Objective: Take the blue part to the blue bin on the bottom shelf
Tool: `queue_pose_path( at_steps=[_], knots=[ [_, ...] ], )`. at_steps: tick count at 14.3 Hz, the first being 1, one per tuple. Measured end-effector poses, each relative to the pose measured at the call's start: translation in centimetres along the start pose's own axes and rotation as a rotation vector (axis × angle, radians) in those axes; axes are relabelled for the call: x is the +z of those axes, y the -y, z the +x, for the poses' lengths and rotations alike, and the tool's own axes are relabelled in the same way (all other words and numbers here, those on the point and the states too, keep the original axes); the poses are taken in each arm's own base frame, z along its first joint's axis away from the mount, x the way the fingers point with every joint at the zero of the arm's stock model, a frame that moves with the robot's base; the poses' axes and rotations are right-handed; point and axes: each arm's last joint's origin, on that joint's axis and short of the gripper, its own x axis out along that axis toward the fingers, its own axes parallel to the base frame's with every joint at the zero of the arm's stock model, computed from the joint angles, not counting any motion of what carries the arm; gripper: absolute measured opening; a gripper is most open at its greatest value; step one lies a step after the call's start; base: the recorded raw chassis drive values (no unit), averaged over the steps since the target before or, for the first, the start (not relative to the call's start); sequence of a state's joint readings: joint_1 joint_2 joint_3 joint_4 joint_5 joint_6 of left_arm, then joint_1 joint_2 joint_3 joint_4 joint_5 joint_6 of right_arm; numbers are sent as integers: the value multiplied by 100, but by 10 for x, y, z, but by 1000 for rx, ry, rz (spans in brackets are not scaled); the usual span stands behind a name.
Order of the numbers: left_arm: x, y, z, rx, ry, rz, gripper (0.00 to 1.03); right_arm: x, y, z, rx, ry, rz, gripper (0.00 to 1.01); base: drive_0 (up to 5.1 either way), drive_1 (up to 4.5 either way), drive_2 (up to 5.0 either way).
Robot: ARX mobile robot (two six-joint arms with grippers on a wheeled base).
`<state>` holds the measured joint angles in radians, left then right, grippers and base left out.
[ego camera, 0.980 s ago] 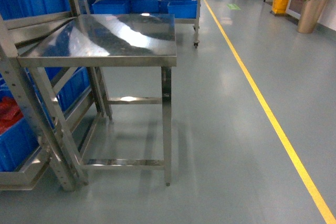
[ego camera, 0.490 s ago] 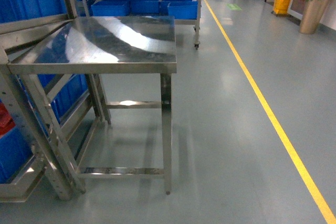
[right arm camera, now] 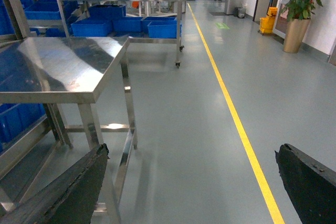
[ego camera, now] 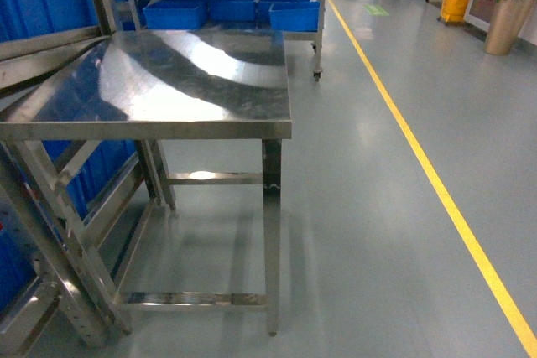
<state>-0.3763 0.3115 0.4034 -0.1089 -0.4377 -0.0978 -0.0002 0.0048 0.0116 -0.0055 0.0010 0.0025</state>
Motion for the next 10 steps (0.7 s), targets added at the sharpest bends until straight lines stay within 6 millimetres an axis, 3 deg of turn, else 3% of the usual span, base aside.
queue_pose_path(
  at_steps=[10],
  knots=[
    [0, 0, 0, 7, -1, 1, 43, 0, 0, 0, 1, -1, 0, 98, -489, 255, 255]
  ],
)
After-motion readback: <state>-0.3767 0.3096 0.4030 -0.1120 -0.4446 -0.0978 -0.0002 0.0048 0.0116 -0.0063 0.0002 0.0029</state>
